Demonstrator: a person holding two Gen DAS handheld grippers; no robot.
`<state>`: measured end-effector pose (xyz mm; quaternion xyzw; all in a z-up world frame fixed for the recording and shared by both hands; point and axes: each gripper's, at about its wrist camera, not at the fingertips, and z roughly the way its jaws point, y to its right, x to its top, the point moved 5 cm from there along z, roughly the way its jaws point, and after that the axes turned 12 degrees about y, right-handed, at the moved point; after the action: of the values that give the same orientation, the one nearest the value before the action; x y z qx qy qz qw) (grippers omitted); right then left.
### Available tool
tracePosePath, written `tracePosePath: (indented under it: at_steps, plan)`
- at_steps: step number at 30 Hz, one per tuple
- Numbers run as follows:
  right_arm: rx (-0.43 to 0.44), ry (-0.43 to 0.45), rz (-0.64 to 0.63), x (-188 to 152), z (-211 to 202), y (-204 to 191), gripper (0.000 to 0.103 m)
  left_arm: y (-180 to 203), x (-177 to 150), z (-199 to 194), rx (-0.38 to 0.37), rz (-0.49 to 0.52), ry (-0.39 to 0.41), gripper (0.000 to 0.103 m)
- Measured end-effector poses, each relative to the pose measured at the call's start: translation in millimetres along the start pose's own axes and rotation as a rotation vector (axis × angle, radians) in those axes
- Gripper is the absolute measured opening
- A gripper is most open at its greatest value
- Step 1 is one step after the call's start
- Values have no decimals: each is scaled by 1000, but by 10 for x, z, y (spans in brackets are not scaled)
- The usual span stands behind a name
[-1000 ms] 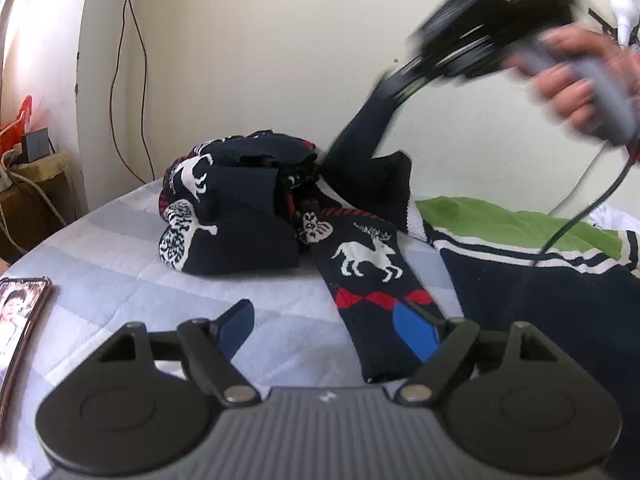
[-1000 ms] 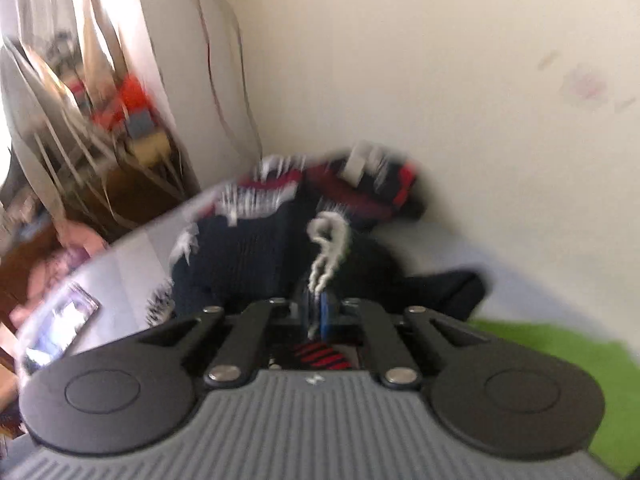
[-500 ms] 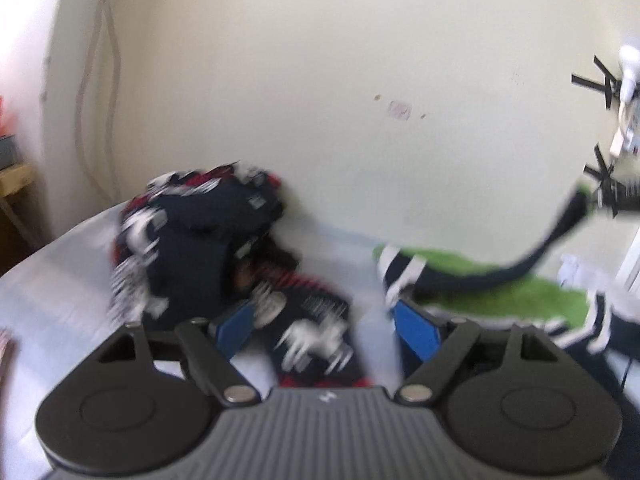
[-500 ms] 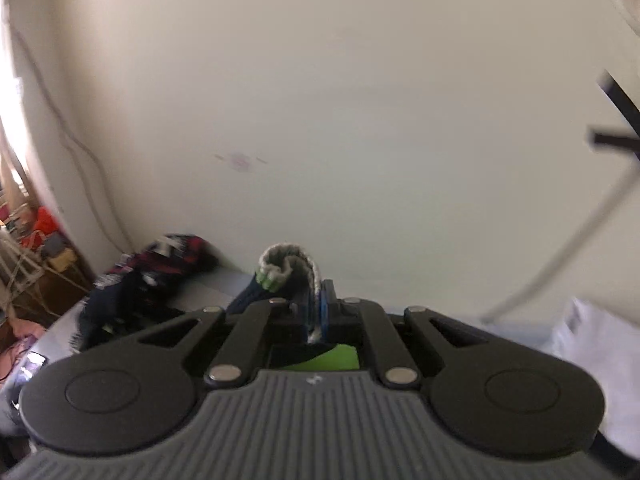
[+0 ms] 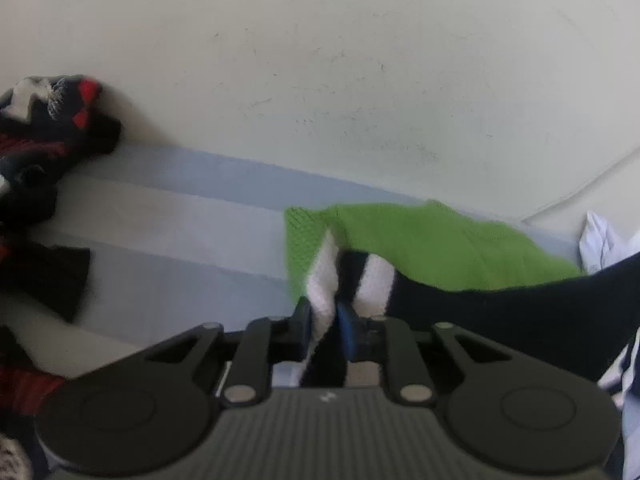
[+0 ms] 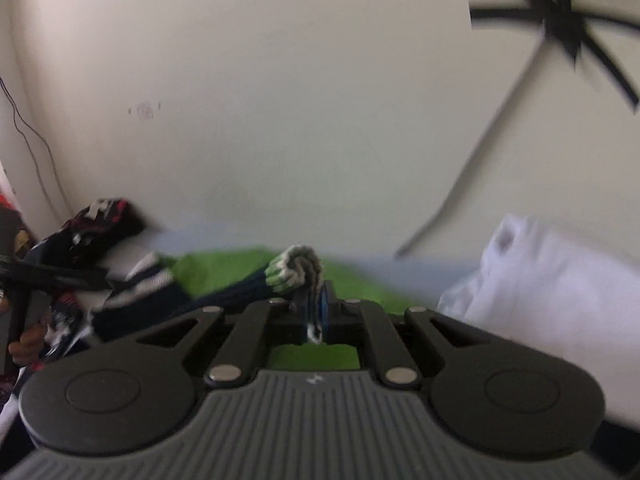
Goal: Fold small clothes
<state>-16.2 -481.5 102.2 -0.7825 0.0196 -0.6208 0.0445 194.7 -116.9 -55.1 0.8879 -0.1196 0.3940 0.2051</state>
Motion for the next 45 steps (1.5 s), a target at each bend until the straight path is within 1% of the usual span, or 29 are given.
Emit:
tracePosePath:
  at_steps: [2, 5, 6, 7, 8, 9, 10, 11, 12, 13, 14, 15, 17, 19, 20, 22, 24, 26, 27, 28, 30, 31, 32, 34, 36, 39, 41, 43, 45]
  plan:
    - [4, 52, -13, 171, -14, -25, 8, -29, 23, -97, -15, -46, 51, 12]
    - [15, 175, -77, 364, -60, -135, 8, -170, 2, -383, -30, -127, 178, 12]
    - [26, 209, -116, 364, -97, -165, 8, -206, -40, -419, -18, -142, 195, 13]
    - [30, 231, -179, 315, -128, -194, 9, -222, -93, -406, 6, -131, 189, 14]
    - [10, 224, -243, 219, -129, -200, 17, -224, -152, -362, 29, -103, 170, 16]
    - [-32, 178, -301, 62, -90, -173, 22, -238, -217, -302, 41, -88, 147, 19]
    - [-68, 114, -338, -77, -34, -114, 40, -271, -257, -270, 43, -98, 133, 25]
    - [-109, 40, -363, -218, 13, -31, 48, -302, -285, -256, 44, -117, 128, 27]
    - [-152, -31, -369, -361, 34, 53, 47, -323, -291, -276, 35, -130, 138, 33]
    - [-176, -71, -349, -430, 19, 116, 46, -348, -284, -304, 39, -135, 147, 42]
    - [-183, -83, -306, -447, -28, 159, 46, -373, -280, -342, 47, -141, 165, 45]
    - [-173, -72, -251, -421, -102, 179, 46, -401, -283, -390, 53, -150, 186, 47]
    - [-140, -27, -173, -312, -212, 127, 47, -427, -258, -471, 38, -175, 206, 47]
    - [-99, 9, -119, -200, -157, -69, 47, -407, -270, -604, -7, -191, 231, 47]
    - [-75, 13, -97, -162, -114, -144, 47, -363, -254, -649, -34, -180, 244, 47]
    - [-32, -13, -64, -168, 55, -312, 46, -222, -265, -705, -94, -132, 260, 47]
    - [-10, -68, -38, -319, 211, -402, 46, -15, -316, -692, -162, -54, 255, 51]
    - [-23, -176, -15, -623, 410, -405, 46, 158, -366, -669, -180, 30, 236, 54]
    - [-40, -205, -3, -760, 446, -349, 47, 220, -428, -625, -169, 83, 224, 54]
    - [-41, -146, -5, -779, 360, -337, 46, 255, -475, -562, -145, 125, 212, 54]
    - [-51, -146, 30, -739, 192, -287, 45, 297, -550, -471, -86, 183, 162, 54]
    - [-61, -127, 69, -689, 40, -231, 45, 306, -561, -447, -66, 198, 158, 54]
    - [-68, -90, 105, -647, -143, -160, 45, 319, -573, -438, -63, 205, 161, 56]
    - [-125, -5, 182, -570, -612, 50, 46, 361, -601, -410, -51, 237, 163, 59]
    - [-196, 64, 280, -591, -1066, 308, 46, 388, -585, -385, -25, 280, 167, 61]
    - [-318, 156, 510, -829, -1751, 748, 48, 491, -637, -393, 19, 348, 177, 65]
    - [-385, 190, 664, -1041, -2082, 972, 49, 498, -619, -382, 28, 356, 180, 67]
    - [-434, 222, 777, -1216, -2276, 1132, 49, 466, -607, -374, 23, 342, 177, 68]
    - [-510, 237, 866, -1351, -2359, 1265, 49, 456, -609, -380, 19, 333, 176, 68]
